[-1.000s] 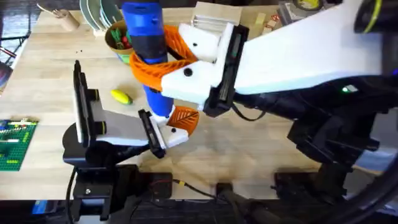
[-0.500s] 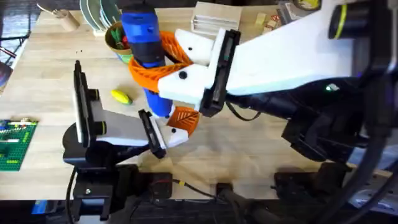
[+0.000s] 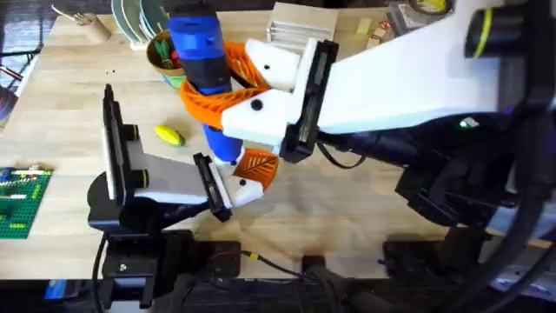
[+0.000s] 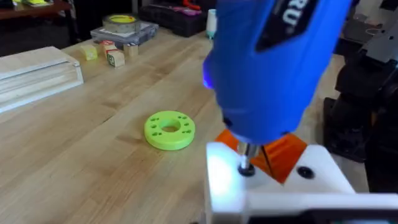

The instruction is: Pick up the gripper from the table and insert it into the empty holder that is missing its gripper. Then pick up a screw, insert it into the mounting hole, and use the screwdriver to tighten it. Finally, clean up the table by picking up the vegetable and placing it into the bucket.

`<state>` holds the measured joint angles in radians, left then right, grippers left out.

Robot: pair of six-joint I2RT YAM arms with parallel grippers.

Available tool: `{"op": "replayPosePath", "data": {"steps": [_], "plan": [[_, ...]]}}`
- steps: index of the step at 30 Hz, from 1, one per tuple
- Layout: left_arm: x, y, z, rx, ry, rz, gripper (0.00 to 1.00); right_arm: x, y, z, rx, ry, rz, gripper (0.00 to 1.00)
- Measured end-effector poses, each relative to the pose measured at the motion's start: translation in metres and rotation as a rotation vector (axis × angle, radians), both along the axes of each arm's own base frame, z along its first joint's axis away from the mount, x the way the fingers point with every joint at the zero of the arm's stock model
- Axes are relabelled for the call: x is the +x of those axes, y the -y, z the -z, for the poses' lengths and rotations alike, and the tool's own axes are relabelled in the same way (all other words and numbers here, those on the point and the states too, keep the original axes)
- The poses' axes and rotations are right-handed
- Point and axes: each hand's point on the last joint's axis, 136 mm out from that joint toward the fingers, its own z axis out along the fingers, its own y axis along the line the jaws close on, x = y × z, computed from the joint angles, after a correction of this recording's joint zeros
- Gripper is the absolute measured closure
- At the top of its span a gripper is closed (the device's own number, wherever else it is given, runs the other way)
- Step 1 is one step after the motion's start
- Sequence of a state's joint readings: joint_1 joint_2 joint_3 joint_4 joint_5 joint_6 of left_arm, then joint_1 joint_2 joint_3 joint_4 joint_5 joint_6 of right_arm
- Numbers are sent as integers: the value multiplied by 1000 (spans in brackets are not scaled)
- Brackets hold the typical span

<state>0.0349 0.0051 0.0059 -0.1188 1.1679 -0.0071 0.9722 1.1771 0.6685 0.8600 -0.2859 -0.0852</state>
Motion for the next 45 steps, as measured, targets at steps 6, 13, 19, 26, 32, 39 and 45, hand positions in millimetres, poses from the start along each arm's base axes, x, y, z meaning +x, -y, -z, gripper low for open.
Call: {"op": "replayPosePath", "data": {"steps": [6, 13, 19, 26, 32, 39, 45], "plan": [[0, 0, 0, 0, 0, 0, 997, -2, 2, -4, 8, 9, 1, 978], [0, 0, 0, 0, 0, 0, 997, -1, 1, -2, 0, 5, 1, 978], [0, 0, 0, 0, -1, 1, 997, 0, 0, 6, -28, -14, 1, 978], [-2, 1, 0, -1, -2, 10, 997, -1, -1, 8, -34, -17, -3, 978], [-2, 1, 0, -1, -2, 13, 997, -1, -1, 7, -33, -16, -3, 978], [-3, 1, 0, 0, 2, 16, 997, -4, 3, -5, 18, 21, -6, 978], [-3, 1, 0, 0, 2, 16, 997, -13, 38, -70, 232, 205, 39, 978]]}}
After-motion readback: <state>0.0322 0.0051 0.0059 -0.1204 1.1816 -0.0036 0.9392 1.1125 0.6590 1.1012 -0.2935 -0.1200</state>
